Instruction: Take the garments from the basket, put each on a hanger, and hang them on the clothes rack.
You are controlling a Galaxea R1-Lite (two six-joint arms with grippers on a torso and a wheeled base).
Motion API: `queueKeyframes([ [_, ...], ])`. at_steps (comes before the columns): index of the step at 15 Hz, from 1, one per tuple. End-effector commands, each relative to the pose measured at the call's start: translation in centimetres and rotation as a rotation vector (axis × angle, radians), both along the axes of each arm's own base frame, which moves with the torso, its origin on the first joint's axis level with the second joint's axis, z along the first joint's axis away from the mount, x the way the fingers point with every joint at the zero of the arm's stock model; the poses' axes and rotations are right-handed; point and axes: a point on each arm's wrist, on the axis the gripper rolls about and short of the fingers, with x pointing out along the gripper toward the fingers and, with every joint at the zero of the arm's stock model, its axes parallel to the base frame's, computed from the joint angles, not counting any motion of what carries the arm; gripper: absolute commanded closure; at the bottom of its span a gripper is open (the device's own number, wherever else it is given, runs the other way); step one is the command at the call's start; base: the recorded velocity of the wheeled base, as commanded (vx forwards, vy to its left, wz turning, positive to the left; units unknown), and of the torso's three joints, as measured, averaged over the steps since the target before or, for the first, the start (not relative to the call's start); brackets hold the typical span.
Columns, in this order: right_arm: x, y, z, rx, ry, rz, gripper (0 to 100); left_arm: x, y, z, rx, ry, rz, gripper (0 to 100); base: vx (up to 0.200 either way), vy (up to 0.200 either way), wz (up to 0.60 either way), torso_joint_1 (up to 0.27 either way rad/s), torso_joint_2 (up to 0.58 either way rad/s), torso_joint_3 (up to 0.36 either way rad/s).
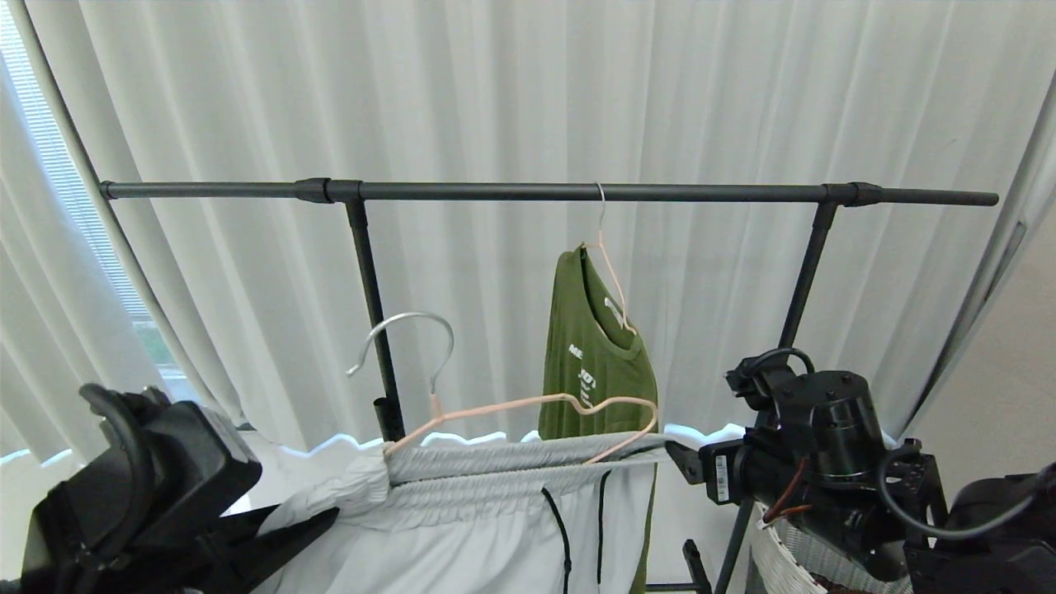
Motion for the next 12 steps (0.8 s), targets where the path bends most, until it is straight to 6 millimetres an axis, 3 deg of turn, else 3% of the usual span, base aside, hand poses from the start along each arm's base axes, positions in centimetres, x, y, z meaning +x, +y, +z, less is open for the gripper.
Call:
queueKeyframes([
  [1,-0.1,-0.1,0.5,0.003,-0.017,0.009,0,-0.9,0.9,-0.8,0.017,-0.001,-0.039,100,0.0,0.0,0.0,0.0,0.0,0.0],
  [8,-0.7,-0.4,1.7,0.002,-0.048,0.099,0,-1.8,1.8,-3.6,0.139,0.034,-0.106,100,0.0,0.0,0.0,0.0,0.0,0.0],
  [12,-3.2,0.7,3.3,0.02,-0.063,0.229,0,-0.6,1.4,-5.6,0.293,0.1,-0.012,100,0.0,0.0,0.0,0.0,0.0,0.0],
])
